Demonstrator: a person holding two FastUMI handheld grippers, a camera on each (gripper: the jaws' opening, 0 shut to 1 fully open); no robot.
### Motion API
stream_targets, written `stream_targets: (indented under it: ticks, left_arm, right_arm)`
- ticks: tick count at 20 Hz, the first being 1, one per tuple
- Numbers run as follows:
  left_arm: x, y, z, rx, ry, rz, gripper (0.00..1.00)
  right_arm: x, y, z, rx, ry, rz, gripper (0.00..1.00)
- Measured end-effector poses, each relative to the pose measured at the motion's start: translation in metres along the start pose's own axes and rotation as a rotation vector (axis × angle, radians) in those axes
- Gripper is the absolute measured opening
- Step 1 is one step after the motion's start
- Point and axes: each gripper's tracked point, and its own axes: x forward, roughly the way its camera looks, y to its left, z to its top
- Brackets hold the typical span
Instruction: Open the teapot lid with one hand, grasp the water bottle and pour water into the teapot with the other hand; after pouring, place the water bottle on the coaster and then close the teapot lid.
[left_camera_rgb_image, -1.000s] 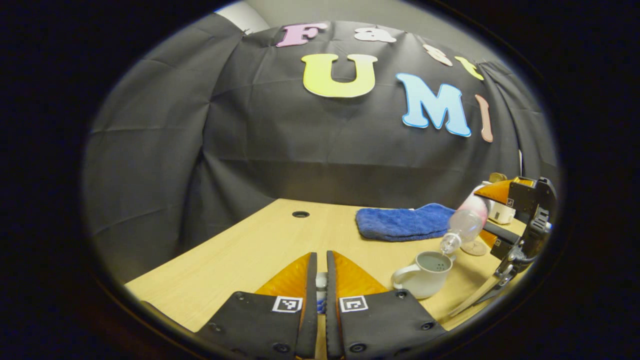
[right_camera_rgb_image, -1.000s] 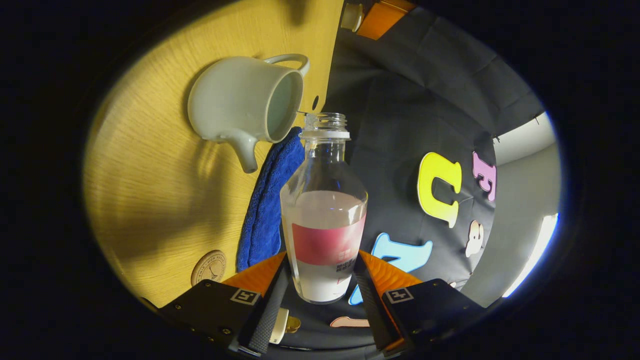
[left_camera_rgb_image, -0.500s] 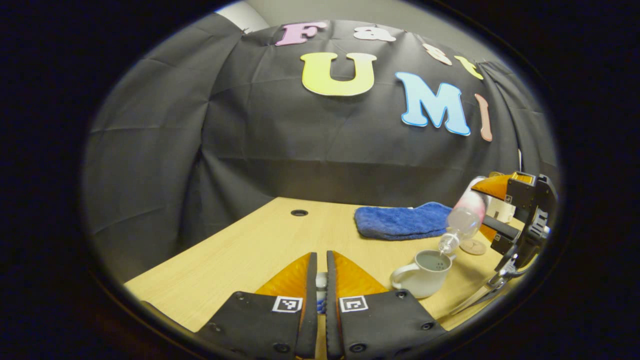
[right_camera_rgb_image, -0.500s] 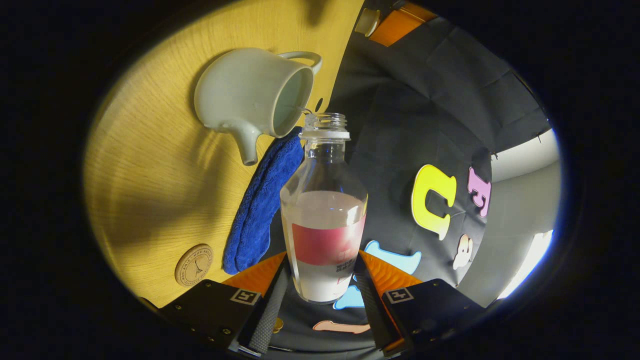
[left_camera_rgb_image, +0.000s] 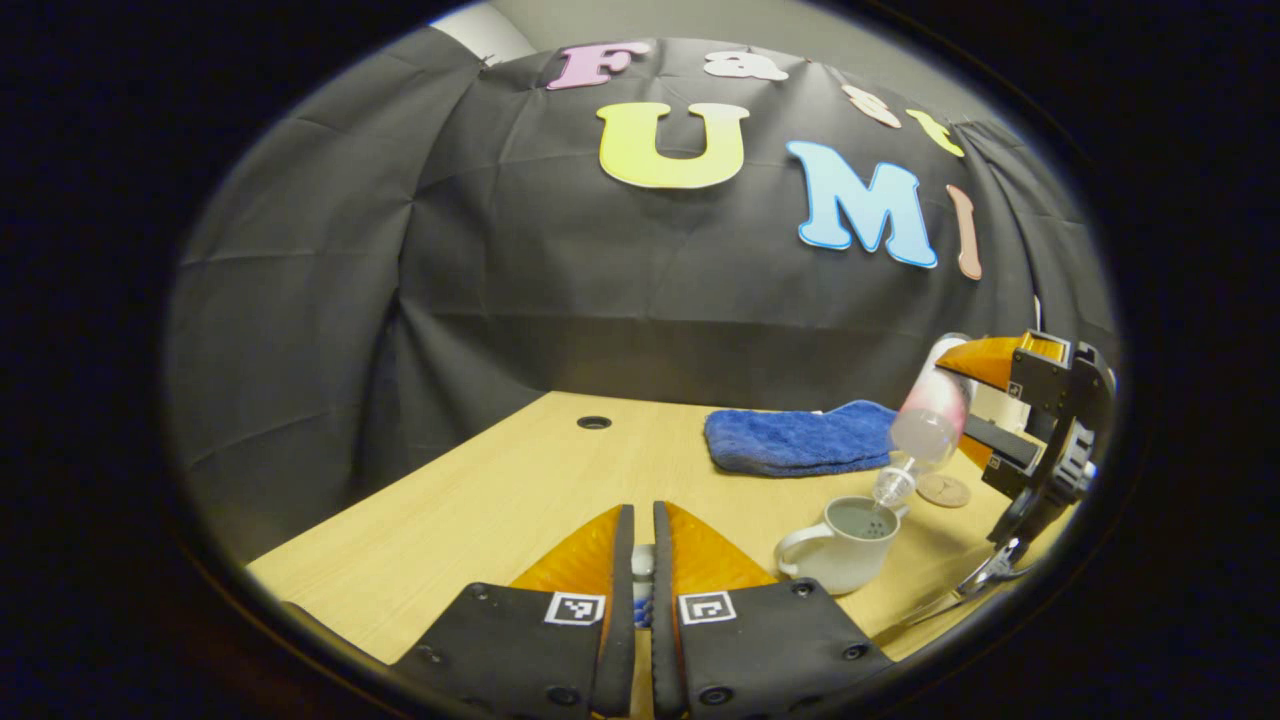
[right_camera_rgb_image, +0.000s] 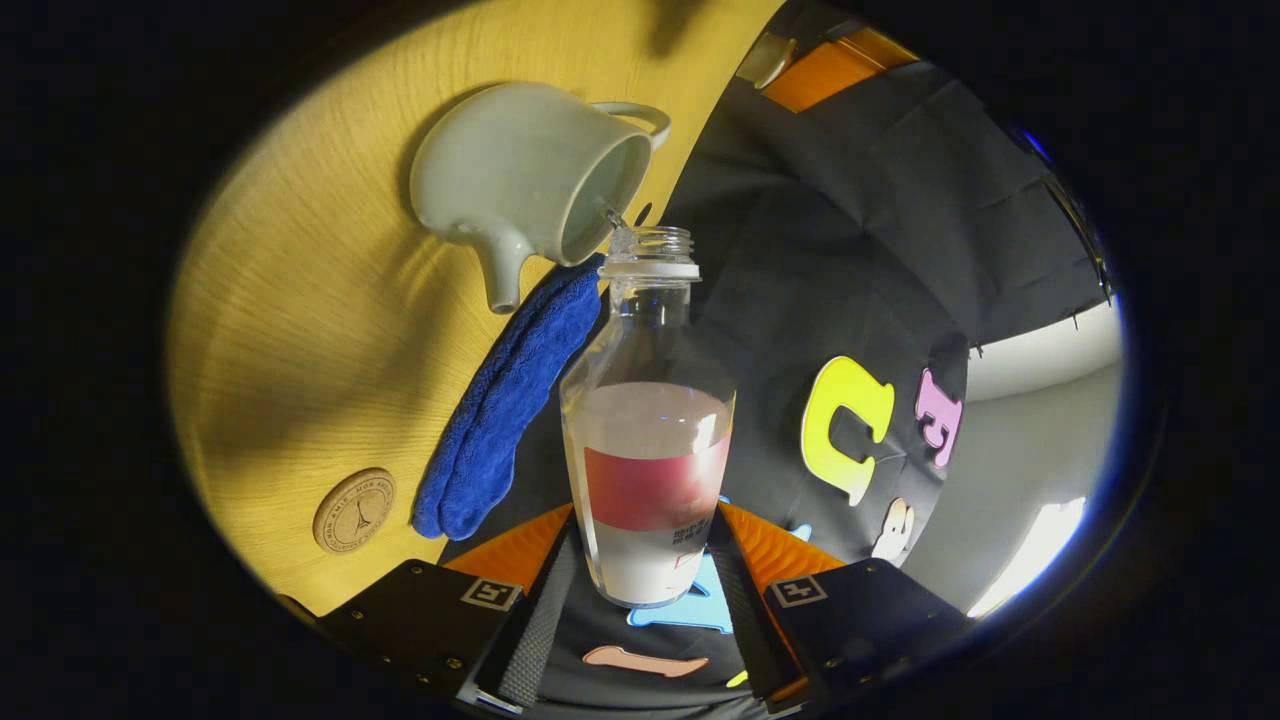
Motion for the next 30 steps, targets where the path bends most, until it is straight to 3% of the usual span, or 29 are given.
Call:
stream_targets:
  ticks: [10, 30]
  left_arm:
    - [0.0, -0.002, -0.003, 0.0, 0.009, -0.006, 0.14]
    - [0.0, -0.006, -0.009, -0.006, 0.021, -0.019, 0.14]
  right_arm:
    - [-0.001, -0.006, 0.008, -0.085, -0.03, -0.054, 0.75]
    - [0.006, -0.02, 0.019, -0.179, -0.098, -0.078, 0.75]
